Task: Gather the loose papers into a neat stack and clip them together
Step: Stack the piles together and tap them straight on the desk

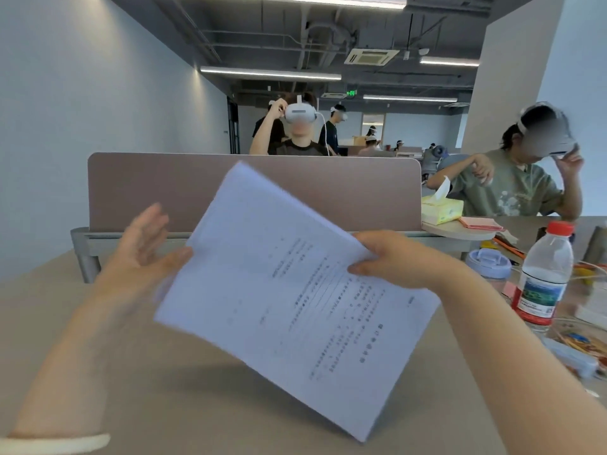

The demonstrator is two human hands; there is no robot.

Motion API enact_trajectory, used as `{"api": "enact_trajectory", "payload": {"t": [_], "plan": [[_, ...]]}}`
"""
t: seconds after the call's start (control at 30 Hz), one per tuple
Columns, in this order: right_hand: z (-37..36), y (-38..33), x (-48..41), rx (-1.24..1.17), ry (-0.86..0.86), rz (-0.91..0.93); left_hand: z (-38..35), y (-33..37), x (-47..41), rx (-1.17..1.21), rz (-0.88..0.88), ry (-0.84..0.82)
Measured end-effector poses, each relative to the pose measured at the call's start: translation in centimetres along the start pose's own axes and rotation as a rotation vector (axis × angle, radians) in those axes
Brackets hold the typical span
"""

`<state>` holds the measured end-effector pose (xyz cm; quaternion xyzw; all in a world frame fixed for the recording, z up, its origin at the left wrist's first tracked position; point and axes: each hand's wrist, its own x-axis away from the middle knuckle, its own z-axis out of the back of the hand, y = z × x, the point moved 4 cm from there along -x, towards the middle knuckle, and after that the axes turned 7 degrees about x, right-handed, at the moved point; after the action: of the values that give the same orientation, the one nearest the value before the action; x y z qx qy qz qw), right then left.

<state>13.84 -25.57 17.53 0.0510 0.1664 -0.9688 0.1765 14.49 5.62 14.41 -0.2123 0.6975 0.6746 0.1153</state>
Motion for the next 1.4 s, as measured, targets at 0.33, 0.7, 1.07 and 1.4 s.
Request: {"api": "enact_trajectory", "payload": {"t": [0.33, 0.7, 1.07, 1.4], "plan": [[-0.9, -0.8, -1.1, 0.23, -0.156, 0.003, -3.7, -5.1, 1.8, 0.144, 0.327, -0.224], [-6.7, 6.1, 1.2, -1.124, 0.131, -0.206, -1.5, -5.2, 1.0, 0.194, 0.246, -0.081], [-8.6, 6.9, 0.9, -1.098, 0.34, -0.147, -3.1, -5.5, 1.3, 0.078, 0.221, -0.202], [-8.1, 7.5, 0.7, -1.11, 0.413, -0.171, -2.2, -7.3, 1.0, 0.185, 0.234, -0.096]]}}
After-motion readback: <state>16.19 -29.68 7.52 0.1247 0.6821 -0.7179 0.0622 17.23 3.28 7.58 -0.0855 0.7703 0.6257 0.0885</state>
